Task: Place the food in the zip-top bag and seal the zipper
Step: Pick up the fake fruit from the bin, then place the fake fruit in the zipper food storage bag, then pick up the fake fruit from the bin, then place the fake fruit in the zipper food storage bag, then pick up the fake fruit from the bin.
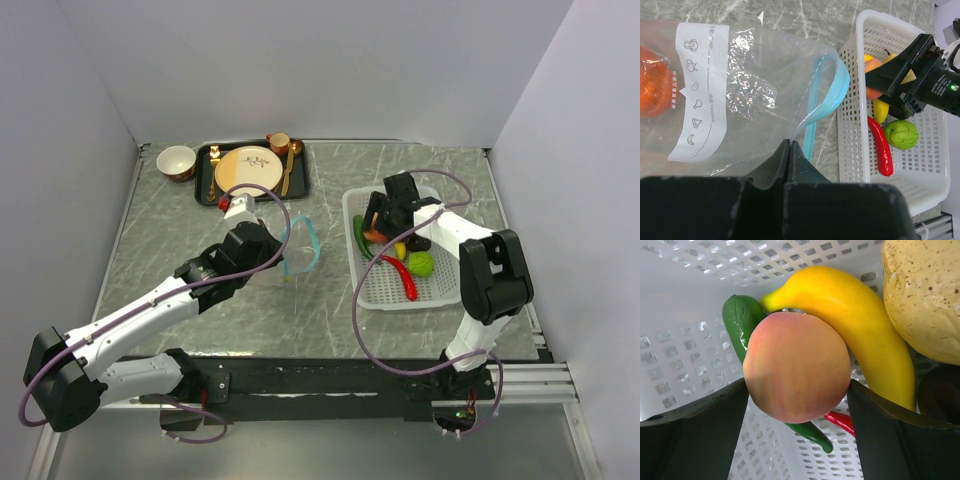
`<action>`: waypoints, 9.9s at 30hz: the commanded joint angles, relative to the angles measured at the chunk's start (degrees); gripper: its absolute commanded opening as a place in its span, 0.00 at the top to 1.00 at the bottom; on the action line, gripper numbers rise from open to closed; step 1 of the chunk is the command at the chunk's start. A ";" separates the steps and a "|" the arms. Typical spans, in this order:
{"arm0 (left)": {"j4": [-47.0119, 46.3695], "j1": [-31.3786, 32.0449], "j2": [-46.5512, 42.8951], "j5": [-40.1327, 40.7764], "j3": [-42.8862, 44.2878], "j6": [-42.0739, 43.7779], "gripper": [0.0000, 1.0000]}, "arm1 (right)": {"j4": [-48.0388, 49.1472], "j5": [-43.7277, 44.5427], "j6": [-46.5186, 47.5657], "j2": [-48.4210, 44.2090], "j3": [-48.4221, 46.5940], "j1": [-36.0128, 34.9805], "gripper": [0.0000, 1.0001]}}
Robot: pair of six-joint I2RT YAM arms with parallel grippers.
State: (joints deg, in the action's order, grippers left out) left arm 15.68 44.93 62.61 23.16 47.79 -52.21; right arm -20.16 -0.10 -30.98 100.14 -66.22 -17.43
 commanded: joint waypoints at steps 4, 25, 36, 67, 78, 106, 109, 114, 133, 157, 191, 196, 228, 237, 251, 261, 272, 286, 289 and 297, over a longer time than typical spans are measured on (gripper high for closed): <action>-1.01 -0.19 -0.73 -0.48 0.72 -0.09 0.99 | 1.45 0.36 0.83 -0.03 -2.25 0.64 0.41; -2.15 -0.19 -1.61 -1.71 -0.33 0.26 0.99 | 0.03 -11.05 -0.30 -25.94 8.37 0.12 0.67; -4.25 -0.28 -2.05 -3.12 -0.94 -0.53 0.99 | 7.85 -20.29 -7.43 -29.93 8.83 -10.86 0.66; -5.05 -0.28 -6.97 -1.18 -3.32 -0.53 0.98 | -3.20 0.00 -6.01 -27.62 4.34 -7.90 0.00; -5.05 -0.45 -6.71 -1.89 -4.11 -0.79 0.99 | -12.45 12.13 -4.96 -30.70 10.21 -3.57 0.00; -6.71 -0.72 -8.02 0.05 -2.78 -1.40 0.99 | -9.18 20.23 -3.49 -38.09 8.74 0.29 0.00; -9.79 -0.80 -9.96 -4.25 -4.46 -0.62 0.99 | -17.88 15.58 -2.23 -39.04 4.17 0.21 0.00; -8.30 -0.72 -8.56 -6.71 -3.85 -1.15 0.99 | -16.84 10.38 0.47 -48.00 13.03 0.29 0.00; -7.61 -0.72 -3.20 -5.40 2.30 1.84 0.99 | -15.34 15.38 -3.39 -51.55 17.62 1.08 0.00; -6.81 -0.72 0.23 -10.76 3.71 5.53 0.99 | -15.17 15.48 0.40 -44.42 17.61 5.92 0.00; -6.37 -0.81 0.06 -14.02 2.31 5.97 0.99 | -7.08 16.36 0.66 -22.89 18.32 6.27 0.14; -6.19 -0.81 -0.20 -13.75 2.04 6.24 0.99 | -5.94 15.31 0.49 -22.44 18.58 6.18 0.19; -9.52 -1.07 3.13 -18.85 2.31 5.27 0.99 | 1.08 -7.81 -10.76 -38.71 13.13 -12.27 0.46; -9.09 -1.07 0.41 -18.41 1.78 4.39 0.99 | 10.58 -13.70 -14.37 -26.76 9.89 -20.52 0.46; -7.77 -1.07 -3.37 -14.81 1.52 3.34 0.99 | 0.58 4.00 -9.45 -26.64 3.27 -23.88 0.00; -8.21 -1.07 -4.16 -13.93 0.90 2.81 0.99 | -11.02 18.13 -8.85 -43.72 15.85 -10.82 0.00; -7.60 -1.07 -3.28 -14.55 1.34 3.43 0.99 | -16.49 24.01 -6.54 -24.49 11.73 -0.94 0.00; -6.80 -1.16 -4.86 -12.35 0.73 2.02 0.99 | -6.20 20.40 -3.74 -12.87 9.00 1.70 0.00; -7.42 -1.07 -4.34 -12.96 0.72 1.93 0.99 | -8.31 23.47 -3.38 -10.67 7.86 2.14 0.00; -7.51 -1.07 -3.11 -14.81 1.16 2.02 0.99 | -4.18 21.29 -1.89 -10.76 9.27 4.60 0.16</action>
State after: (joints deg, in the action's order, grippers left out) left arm 10.15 43.75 59.75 9.06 48.60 -49.43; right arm -27.64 20.49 -34.13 89.52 -55.46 -14.06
